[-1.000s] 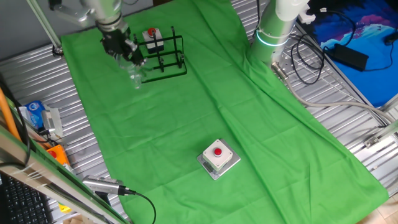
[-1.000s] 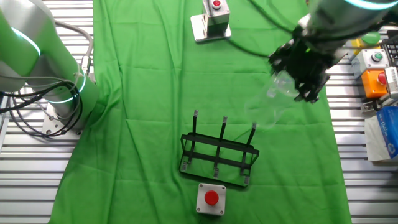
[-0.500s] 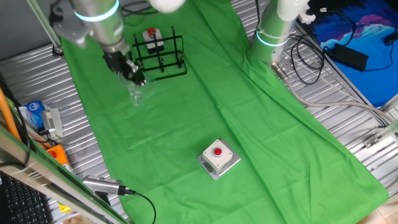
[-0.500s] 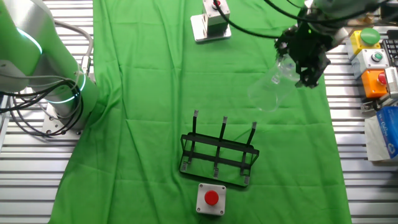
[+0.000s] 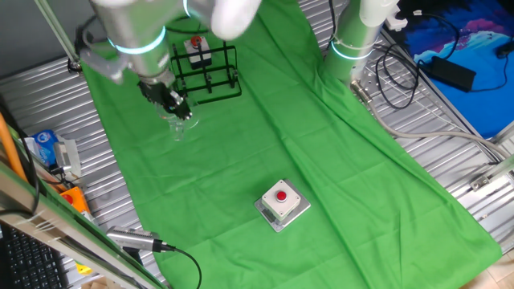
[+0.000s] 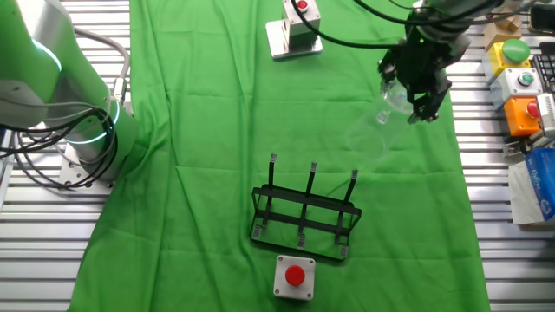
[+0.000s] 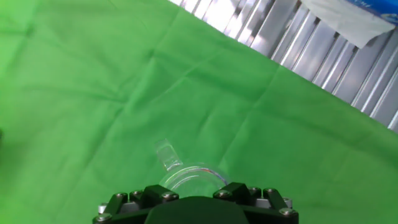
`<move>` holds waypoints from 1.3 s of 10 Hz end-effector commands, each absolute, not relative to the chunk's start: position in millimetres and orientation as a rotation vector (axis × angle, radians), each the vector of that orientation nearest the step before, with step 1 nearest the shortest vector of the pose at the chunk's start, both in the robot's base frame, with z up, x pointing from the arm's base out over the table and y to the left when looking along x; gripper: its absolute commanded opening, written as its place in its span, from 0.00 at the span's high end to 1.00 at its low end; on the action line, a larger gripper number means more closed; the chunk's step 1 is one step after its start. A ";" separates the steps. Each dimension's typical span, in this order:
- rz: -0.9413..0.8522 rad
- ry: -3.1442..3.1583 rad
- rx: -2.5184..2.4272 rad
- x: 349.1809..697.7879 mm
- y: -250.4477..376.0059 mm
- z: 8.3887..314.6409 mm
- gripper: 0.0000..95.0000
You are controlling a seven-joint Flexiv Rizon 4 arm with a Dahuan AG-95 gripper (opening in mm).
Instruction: Take the cup off the cup rack
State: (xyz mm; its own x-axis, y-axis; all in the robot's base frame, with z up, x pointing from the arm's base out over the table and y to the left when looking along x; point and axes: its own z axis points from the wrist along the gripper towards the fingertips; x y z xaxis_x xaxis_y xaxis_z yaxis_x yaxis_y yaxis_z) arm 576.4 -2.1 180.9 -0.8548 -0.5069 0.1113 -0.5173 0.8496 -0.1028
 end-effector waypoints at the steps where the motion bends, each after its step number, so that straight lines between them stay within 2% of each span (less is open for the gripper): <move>1: 0.251 -2.954 0.748 576.1 -0.3 169.3 1.00; 8: 0.264 -2.993 0.647 570.4 21.2 138.4 1.00; 13: 0.351 -2.971 0.684 557.7 20.3 120.3 1.00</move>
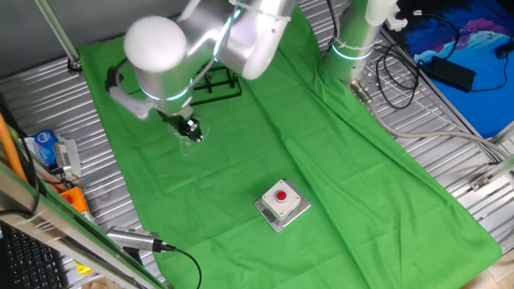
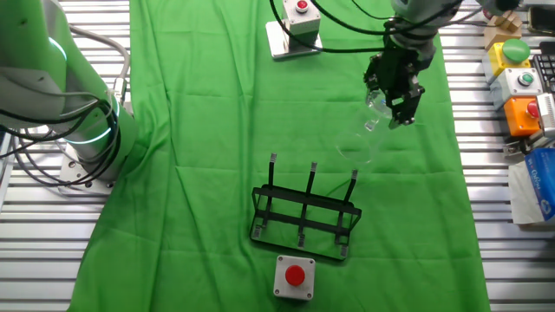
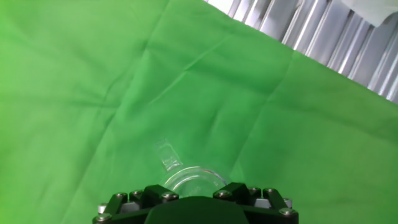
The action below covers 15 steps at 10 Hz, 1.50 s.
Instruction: Take the cup off the cup rack
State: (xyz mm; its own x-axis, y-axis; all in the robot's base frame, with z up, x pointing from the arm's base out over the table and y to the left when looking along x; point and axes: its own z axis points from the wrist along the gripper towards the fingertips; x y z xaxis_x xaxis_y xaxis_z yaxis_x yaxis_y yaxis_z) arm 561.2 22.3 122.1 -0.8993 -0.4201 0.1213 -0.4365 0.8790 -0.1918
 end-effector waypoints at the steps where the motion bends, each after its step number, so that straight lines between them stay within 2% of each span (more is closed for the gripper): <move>1: 0.353 -2.973 0.687 554.6 19.6 118.4 1.00; 8: 0.388 -2.986 0.684 541.3 18.1 109.0 1.00; 13: 0.490 -2.961 0.736 538.3 17.5 107.8 1.00; 15: 0.589 -2.936 0.761 538.1 17.5 106.5 1.00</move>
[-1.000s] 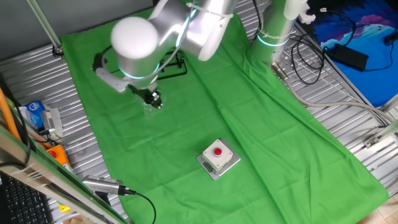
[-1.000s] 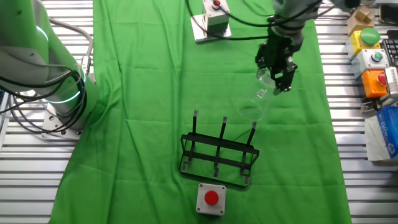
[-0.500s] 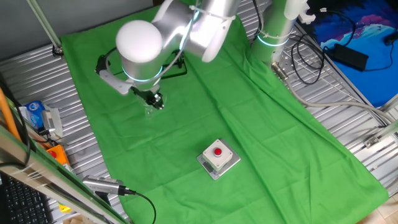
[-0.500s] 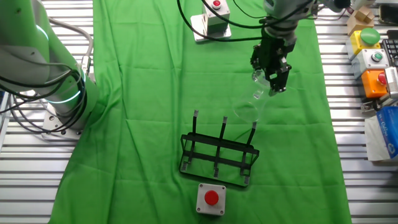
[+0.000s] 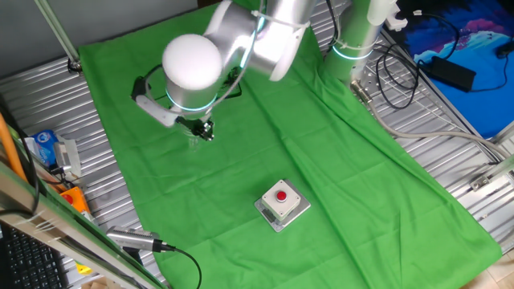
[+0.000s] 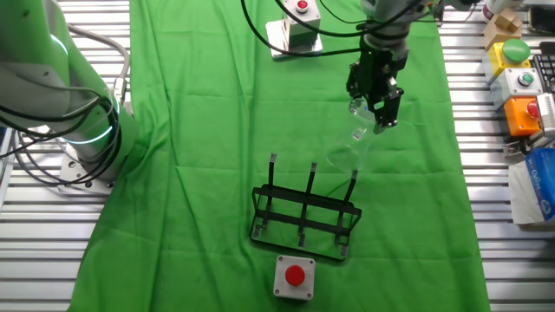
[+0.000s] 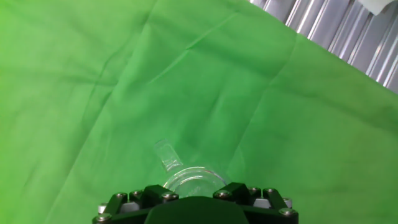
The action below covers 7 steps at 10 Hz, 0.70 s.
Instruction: Take the cup off the cup rack
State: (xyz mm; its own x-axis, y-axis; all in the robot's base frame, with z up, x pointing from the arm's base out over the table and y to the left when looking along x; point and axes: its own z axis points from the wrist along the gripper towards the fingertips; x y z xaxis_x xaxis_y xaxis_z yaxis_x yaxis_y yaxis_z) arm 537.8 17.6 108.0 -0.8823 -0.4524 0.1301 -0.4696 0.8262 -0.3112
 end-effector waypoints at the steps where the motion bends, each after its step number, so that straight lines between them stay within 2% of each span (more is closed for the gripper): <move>1: 0.618 -2.929 0.764 538.0 17.6 105.3 1.00; 7: 0.702 -2.900 0.743 537.0 20.7 95.8 1.00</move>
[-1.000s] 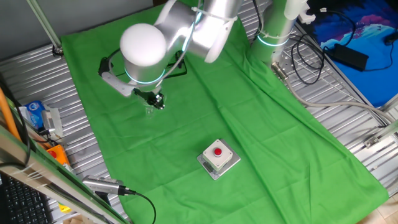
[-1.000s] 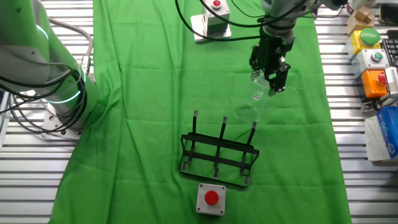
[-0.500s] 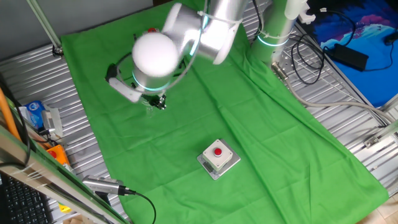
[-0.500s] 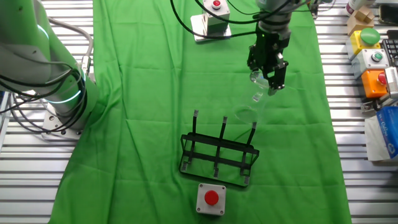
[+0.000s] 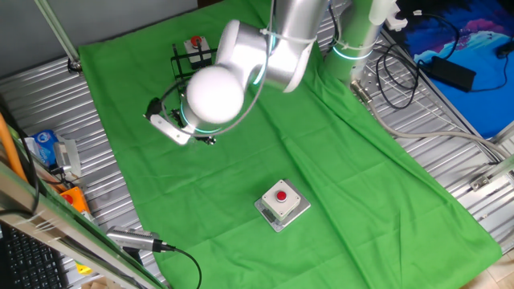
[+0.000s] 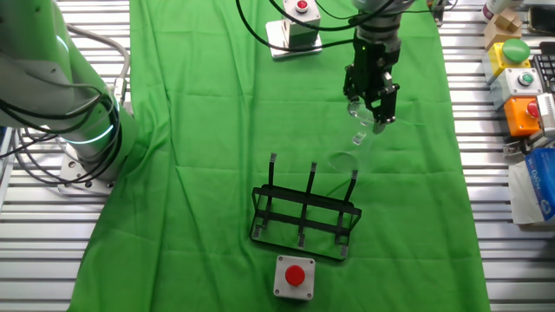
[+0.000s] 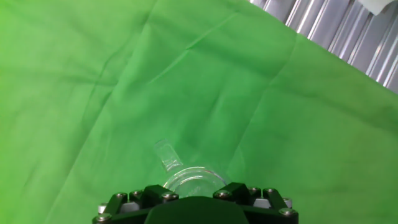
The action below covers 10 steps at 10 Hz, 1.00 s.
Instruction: Take the cup off the cup rack
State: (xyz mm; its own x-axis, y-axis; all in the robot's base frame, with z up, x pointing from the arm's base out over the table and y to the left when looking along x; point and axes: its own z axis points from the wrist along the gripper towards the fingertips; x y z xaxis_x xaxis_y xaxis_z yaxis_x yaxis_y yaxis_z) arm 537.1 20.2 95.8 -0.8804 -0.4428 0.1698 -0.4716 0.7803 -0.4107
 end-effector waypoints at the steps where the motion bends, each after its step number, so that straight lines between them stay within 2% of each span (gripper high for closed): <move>1: 0.716 -2.892 0.742 536.9 22.0 95.7 1.00; 3: 0.789 -2.844 0.773 536.8 23.0 95.6 1.00; 10: 0.817 -2.834 0.766 536.7 23.9 95.4 1.00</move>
